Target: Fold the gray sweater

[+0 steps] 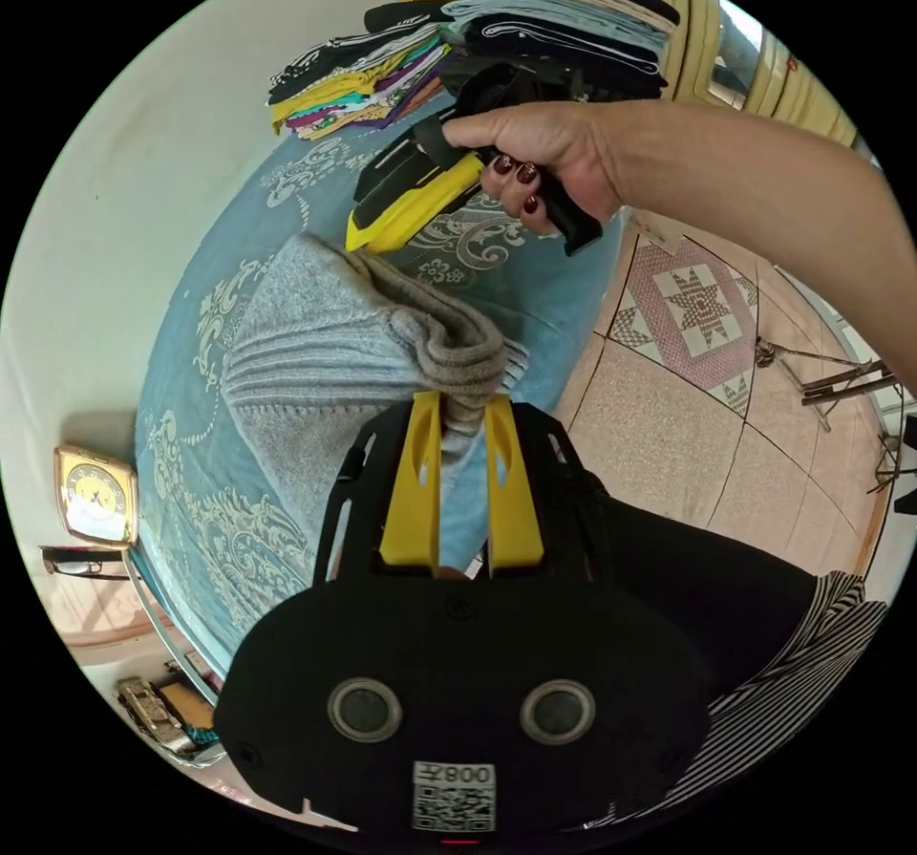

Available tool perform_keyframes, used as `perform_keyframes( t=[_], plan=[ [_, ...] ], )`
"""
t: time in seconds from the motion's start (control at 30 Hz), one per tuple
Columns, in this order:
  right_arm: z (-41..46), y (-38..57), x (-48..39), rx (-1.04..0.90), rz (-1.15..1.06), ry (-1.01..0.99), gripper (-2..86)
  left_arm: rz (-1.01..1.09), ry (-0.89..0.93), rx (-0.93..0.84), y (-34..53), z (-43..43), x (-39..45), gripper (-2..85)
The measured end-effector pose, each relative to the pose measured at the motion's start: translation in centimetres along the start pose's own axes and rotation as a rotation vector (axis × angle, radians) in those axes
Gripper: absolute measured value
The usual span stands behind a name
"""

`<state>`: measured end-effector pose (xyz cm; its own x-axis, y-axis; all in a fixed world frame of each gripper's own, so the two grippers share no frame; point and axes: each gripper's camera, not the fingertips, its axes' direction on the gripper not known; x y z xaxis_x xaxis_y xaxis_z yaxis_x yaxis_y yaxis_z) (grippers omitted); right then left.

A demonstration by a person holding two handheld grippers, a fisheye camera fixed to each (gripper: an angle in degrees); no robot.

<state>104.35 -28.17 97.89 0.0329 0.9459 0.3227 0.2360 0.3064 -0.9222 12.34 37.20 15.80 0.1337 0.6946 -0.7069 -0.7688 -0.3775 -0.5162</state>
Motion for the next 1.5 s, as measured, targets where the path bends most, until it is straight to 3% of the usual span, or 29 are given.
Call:
perform_keyframes(
  t=[0.17,0.23,0.33,0.5,0.7,0.83,0.93,1.07,1.27,1.5],
  plan=[
    [-2.4,4.9,-7.3,0.038,-0.170,0.079,2.1,0.039,-0.058,0.010,-0.3,-0.4,1.4,8.0],
    [-0.2,7.7,-11.7,-0.050,-0.294,0.073,0.9,0.052,-0.077,0.010,-0.4,-0.5,1.6,8.0],
    [4.7,9.5,-14.2,-0.223,-0.345,0.159,0.4,0.086,-0.126,0.010,-0.4,-0.8,2.1,7.9],
    [7.0,10.8,-14.6,-0.267,-0.315,0.317,0.1,0.087,-0.167,0.054,1.4,-2.9,1.2,6.4],
    [7.5,12.7,-14.8,-0.276,-0.316,0.366,0.0,-0.207,0.119,0.250,7.1,-6.5,-7.9,1.6],
    [7.8,13.8,-14.7,-0.252,-0.313,0.359,0.0,-0.496,0.363,0.222,11.0,-1.7,-16.6,0.5],
    [7.7,14.3,-14.5,-0.243,-0.295,0.339,0.0,-0.572,0.543,0.239,13.3,1.9,-19.6,0.3],
    [7.1,14.3,-16.0,-0.231,-0.286,0.330,0.0,-0.556,0.505,0.240,13.4,1.0,-21.2,0.2],
    [4.8,10.0,-21.2,-0.066,-0.363,0.329,0.0,-0.553,0.532,0.307,14.4,-0.5,-24.6,0.2],
    [6.0,1.7,-16.2,-0.038,-0.167,0.364,0.1,-0.566,0.563,0.265,15.1,1.3,-27.7,0.2]
  ],
)
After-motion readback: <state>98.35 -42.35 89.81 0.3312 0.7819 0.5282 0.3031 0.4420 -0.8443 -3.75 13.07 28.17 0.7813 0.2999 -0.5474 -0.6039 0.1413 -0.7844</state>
